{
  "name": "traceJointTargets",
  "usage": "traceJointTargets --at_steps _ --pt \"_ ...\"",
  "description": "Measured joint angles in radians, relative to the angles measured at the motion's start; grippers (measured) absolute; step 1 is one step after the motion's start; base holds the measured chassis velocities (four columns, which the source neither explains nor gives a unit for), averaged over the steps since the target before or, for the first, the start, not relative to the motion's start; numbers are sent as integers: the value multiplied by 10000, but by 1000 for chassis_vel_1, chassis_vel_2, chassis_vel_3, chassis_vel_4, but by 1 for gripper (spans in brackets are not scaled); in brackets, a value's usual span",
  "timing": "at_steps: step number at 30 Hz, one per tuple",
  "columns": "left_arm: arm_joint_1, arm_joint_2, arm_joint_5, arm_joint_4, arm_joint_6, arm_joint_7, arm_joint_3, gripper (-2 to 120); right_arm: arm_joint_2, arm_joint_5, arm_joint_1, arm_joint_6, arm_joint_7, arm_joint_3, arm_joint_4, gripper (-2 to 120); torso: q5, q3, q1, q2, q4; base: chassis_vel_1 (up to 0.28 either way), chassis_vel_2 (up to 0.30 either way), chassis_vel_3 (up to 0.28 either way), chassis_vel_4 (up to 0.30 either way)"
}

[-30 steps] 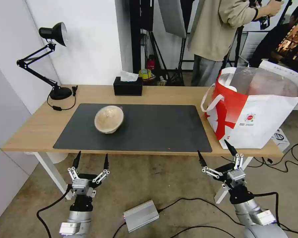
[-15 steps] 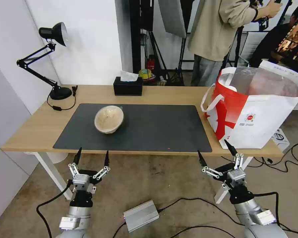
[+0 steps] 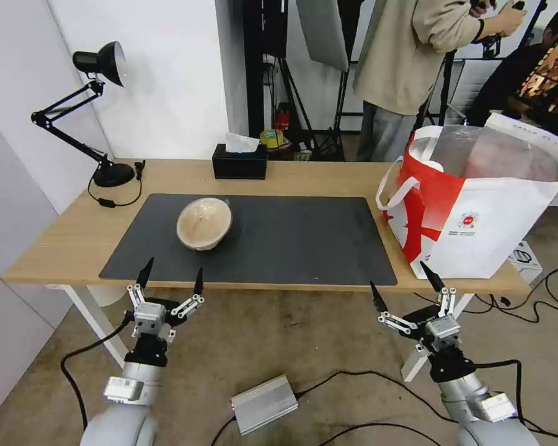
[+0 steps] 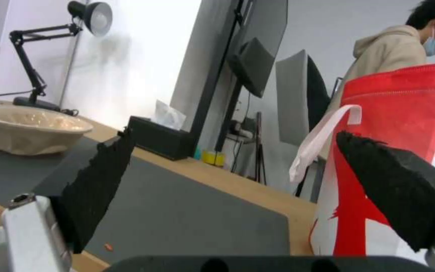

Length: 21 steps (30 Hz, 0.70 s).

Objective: Pick up the trash from the table and place it into the takeout bag.

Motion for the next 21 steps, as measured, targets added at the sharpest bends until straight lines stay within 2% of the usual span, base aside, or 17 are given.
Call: traceJointTargets --at_steps 6,21 --pt "-619 809 -344 168 506 3 88 100 -1 0 0 -5 0 -1 1 100 0 1 0 0 0 0 0 0 0" --pt "-2182 2474 -950 1027 1119 212 598 100 -1 0 0 -8 0 0 1 100 1 1 0 0 0 0 0 0 0"
